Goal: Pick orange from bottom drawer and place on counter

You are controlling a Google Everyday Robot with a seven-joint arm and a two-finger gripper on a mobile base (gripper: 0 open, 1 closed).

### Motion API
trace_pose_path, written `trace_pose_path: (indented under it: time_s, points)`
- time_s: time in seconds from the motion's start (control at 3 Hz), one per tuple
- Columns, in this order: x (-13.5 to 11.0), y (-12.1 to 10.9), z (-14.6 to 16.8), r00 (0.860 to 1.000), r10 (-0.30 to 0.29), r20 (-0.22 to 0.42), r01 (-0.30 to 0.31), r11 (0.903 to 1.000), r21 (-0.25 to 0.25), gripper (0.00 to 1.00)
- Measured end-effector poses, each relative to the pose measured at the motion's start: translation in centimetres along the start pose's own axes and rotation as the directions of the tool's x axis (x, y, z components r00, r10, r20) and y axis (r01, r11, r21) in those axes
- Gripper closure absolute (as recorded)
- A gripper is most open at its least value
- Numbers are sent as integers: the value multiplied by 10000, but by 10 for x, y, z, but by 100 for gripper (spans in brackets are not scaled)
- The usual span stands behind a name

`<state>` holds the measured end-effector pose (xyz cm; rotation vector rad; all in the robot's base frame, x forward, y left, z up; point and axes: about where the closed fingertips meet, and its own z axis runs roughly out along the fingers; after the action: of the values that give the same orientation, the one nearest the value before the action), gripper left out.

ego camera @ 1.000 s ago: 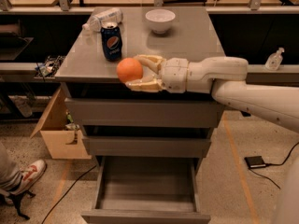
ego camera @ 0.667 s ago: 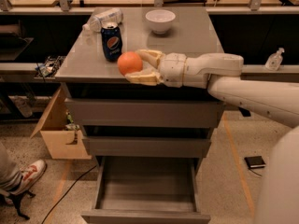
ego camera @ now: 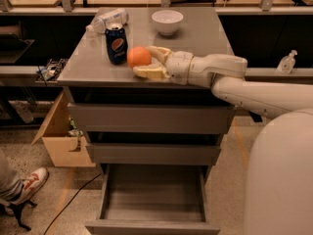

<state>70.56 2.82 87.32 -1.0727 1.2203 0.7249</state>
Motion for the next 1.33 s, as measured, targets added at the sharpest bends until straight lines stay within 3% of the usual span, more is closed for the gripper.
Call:
trace_pose_path:
  time_s: [0.67,1.33]
  points:
    - [5,-35,7,9995,-80,-289,96,9984,564,100]
    - [13,-48,19,9877,234,-1547,-135,9978,649,100]
